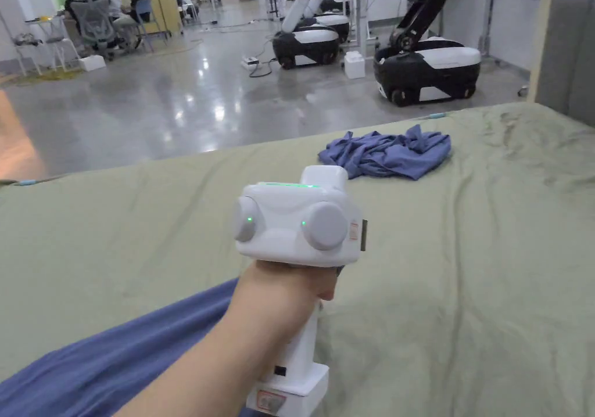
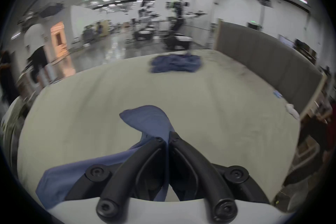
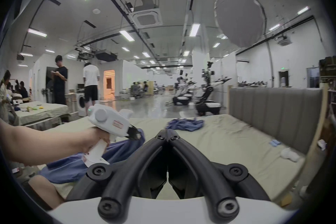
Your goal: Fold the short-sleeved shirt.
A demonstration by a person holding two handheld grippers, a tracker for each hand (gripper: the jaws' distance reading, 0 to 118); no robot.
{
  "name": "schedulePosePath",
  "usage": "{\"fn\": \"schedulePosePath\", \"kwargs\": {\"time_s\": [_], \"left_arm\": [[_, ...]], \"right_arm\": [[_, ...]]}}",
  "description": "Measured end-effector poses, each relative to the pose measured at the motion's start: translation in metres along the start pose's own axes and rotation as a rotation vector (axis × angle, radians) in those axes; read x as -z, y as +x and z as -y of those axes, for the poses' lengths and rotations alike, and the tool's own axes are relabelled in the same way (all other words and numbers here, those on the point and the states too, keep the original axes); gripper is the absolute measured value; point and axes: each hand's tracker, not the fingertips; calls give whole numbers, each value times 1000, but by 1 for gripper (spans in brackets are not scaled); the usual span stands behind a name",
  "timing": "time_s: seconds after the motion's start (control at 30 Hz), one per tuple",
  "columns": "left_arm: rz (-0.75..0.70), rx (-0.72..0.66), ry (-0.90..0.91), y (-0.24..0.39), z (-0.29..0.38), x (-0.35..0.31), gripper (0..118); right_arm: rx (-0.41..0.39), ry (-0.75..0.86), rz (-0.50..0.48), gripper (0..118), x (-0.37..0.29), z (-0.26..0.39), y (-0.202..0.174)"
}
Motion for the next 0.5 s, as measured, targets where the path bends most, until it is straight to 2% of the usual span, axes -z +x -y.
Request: {"fn": "schedulePosePath", "kwargs": {"time_s": [0.07,0.2,0.3,0.37,0.4,0.43,0.47,0.5], "left_arm": [[66,12,-48,63,1,25,1],[184,4,-114,148,12,52,1],[230,23,-104,182,19,52,1],[252,20,-61,178,21,44,4],[247,17,-25,171,23,38,28],[242,16,14,162,24,32,80],[251,5,12,143,24,25,118],[246,-9,1,124,26,15,118]], "right_arm": [[2,-16,52,2,-17,2,20],[10,-39,117,2,-38,9,47],[25,-56,138,2,-43,16,57],[27,-61,143,2,-41,20,59],[27,-64,143,2,-40,22,58],[29,-67,137,2,-37,24,58],[30,-72,129,2,-34,27,56],[28,-78,120,2,-30,29,54]]}}
